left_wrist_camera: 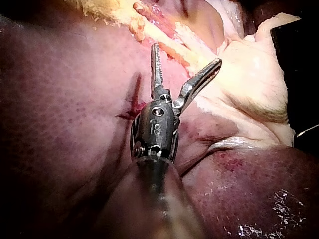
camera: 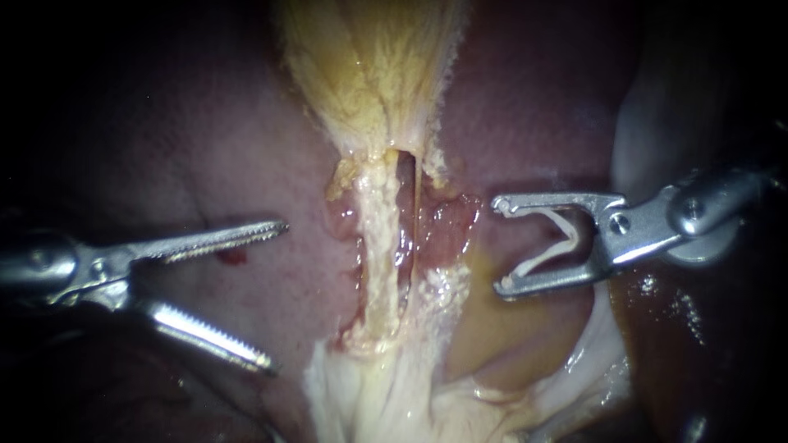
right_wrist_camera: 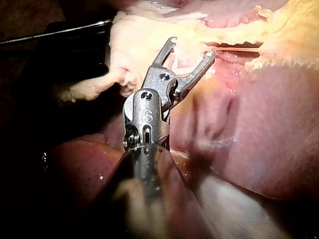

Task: Grabbing gallbladder

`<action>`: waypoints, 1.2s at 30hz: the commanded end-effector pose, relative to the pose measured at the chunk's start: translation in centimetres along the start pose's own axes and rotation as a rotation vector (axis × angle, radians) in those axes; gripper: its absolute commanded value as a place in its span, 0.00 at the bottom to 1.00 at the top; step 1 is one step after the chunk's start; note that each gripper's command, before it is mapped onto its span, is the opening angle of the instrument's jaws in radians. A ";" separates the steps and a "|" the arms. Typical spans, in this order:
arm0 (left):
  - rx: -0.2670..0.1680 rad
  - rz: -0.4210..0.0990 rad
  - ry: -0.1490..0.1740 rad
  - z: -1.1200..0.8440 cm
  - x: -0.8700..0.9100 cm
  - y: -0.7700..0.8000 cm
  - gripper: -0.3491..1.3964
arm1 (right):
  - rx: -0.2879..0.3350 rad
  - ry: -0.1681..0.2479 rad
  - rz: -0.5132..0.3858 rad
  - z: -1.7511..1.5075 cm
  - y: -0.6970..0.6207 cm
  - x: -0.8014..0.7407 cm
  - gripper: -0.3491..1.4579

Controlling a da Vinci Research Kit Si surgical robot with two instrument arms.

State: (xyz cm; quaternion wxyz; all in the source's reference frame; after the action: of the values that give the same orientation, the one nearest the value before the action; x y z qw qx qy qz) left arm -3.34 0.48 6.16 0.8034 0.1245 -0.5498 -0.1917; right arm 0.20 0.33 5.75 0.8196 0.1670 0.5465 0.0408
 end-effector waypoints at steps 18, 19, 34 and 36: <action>-0.064 -0.037 0.003 0.19 -0.19 0.43 0.84 | -0.001 0.000 0.000 0.00 0.01 -0.01 0.47; -0.076 -0.046 0.004 0.22 -0.22 0.48 0.83 | -0.001 0.000 0.000 0.00 0.01 -0.01 0.47; -0.134 -0.114 0.003 0.65 -0.16 0.90 0.68 | -0.001 0.000 0.000 0.00 0.01 -0.02 0.47; -0.140 -0.125 0.002 0.66 -0.13 0.91 0.62 | -0.001 0.000 0.000 0.00 0.01 -0.02 0.47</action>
State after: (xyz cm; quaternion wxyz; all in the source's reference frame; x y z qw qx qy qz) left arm -3.84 1.35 6.68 0.7957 0.1028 -0.5255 -0.2830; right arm 0.20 0.34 5.77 0.8198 0.1667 0.5463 0.0413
